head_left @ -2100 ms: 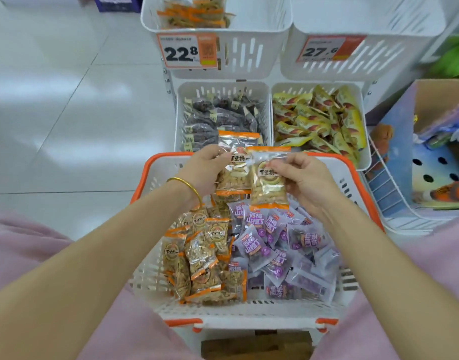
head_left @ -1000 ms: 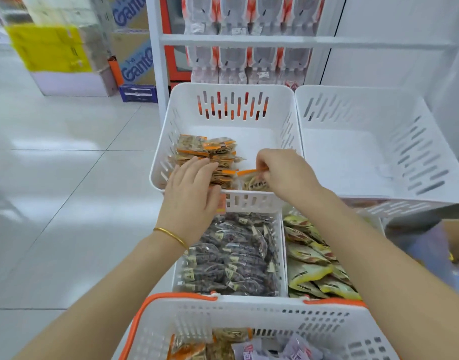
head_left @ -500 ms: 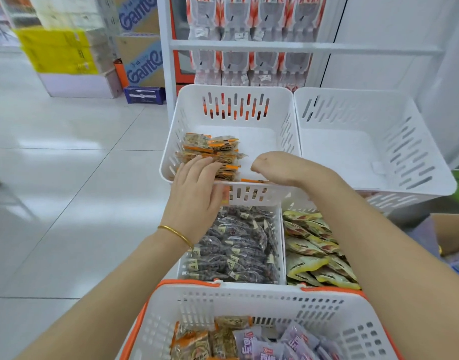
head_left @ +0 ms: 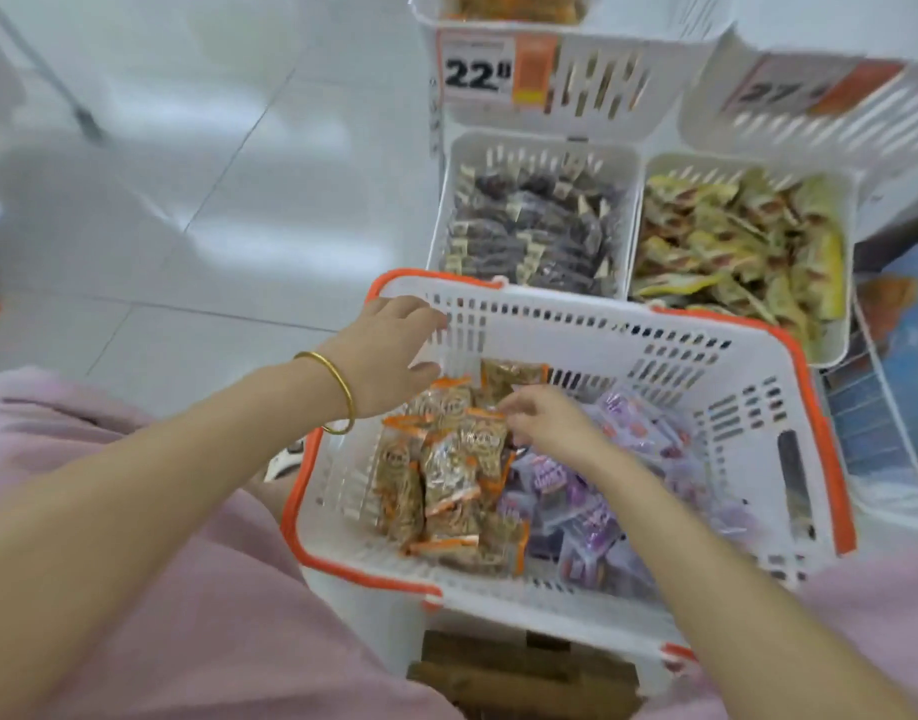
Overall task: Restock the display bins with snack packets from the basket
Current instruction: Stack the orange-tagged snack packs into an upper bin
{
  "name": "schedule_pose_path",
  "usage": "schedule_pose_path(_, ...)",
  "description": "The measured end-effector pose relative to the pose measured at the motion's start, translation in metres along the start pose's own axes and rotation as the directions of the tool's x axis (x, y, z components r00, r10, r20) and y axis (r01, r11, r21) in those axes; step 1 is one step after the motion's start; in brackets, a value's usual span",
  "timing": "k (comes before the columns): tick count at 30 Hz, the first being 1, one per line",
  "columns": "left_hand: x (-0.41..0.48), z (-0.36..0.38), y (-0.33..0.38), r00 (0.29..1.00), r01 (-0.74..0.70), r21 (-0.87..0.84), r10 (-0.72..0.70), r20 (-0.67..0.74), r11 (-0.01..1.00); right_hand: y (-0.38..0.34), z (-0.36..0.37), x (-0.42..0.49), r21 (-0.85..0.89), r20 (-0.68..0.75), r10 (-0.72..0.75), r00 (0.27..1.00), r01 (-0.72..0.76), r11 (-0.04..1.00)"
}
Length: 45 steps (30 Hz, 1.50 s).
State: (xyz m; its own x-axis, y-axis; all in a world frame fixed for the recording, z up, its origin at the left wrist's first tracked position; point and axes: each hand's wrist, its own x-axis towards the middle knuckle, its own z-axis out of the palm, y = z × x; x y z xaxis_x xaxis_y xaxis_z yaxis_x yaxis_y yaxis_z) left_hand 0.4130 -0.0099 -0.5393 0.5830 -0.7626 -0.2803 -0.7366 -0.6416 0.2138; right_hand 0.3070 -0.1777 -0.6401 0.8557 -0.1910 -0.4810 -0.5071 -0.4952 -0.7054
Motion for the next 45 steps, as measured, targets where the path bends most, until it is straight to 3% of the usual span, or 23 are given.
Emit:
schedule_pose_path(5, -0.019, 0.023, -0.008, 0.993, 0.035, 0.101, -0.046, 0.106, 0.994, 0.026, 0.083, 0.013, -0.059, 0.117, 0.174, 0.978, -0.168, 0.984)
schedule_pose_path(8, -0.02, 0.025, -0.013, 0.993, 0.003, 0.174, -0.023, 0.114, 0.985, 0.027, 0.111, 0.019, -0.008, 0.076, 0.294, 0.953, -0.294, 0.956)
schedule_pose_path(10, -0.017, 0.023, -0.013, 0.995, -0.019, 0.172, 0.001, 0.105, 0.985, 0.031, 0.115, 0.02, 0.039, 0.005, 0.296, 0.955, -0.296, 0.954)
schedule_pose_path(15, -0.004, 0.023, -0.005, 0.994, -0.09, 0.145, 0.08, 0.071, 0.985, 0.038, 0.076, 0.008, 0.334, -0.088, 0.33, 0.94, -0.284, 0.899)
schedule_pose_path(17, 0.001, 0.029, -0.002, 0.989, -0.136, 0.161, 0.124, 0.087, 0.978, 0.035, 0.048, -0.003, 0.515, -0.045, 0.344, 0.938, -0.274, 0.812)
schedule_pose_path(20, 0.007, 0.037, 0.006, 0.973, -0.222, 0.221, 0.202, 0.109, 0.95, 0.023, 0.008, -0.016, 0.716, 0.13, 0.272, 0.953, -0.28, 0.639)
schedule_pose_path(24, 0.022, 0.04, 0.021, 0.949, -0.313, 0.265, 0.308, 0.062, 0.912, -0.002, -0.028, -0.034, 0.769, 0.188, 0.108, 0.976, -0.214, 0.602)
schedule_pose_path(28, 0.038, 0.028, 0.036, 0.917, -0.39, 0.096, 0.396, -0.044, 0.916, -0.018, -0.05, -0.051, 0.81, 0.177, 0.023, 0.984, -0.159, 0.565)
schedule_pose_path(33, 0.047, 0.004, 0.047, 0.97, -0.232, -0.048, 0.228, -0.079, 0.972, -0.008, -0.067, -0.067, 0.852, 0.132, -0.006, 0.991, -0.11, 0.512)
schedule_pose_path(35, 0.049, 0.001, 0.046, 0.994, -0.095, -0.266, 0.078, -0.072, 0.959, -0.002, -0.073, -0.069, 0.824, 0.066, 0.012, 0.998, -0.061, 0.563)
schedule_pose_path(38, 0.051, -0.001, 0.046, 0.996, 0.082, -0.7, -0.036, 0.08, 0.709, 0.003, -0.08, -0.068, 0.836, -0.035, 0.045, 0.998, 0.005, 0.549)
schedule_pose_path(41, 0.051, -0.003, 0.049, 0.986, 0.149, -0.823, -0.018, 0.166, 0.549, 0.003, -0.081, -0.066, 0.879, -0.124, -0.008, 0.992, 0.114, 0.463)
schedule_pose_path(45, 0.049, -0.004, 0.051, 0.979, 0.176, -0.864, 0.005, 0.202, 0.472, 0.0, -0.08, -0.065, 0.89, -0.241, 0.007, 0.971, 0.218, 0.4)
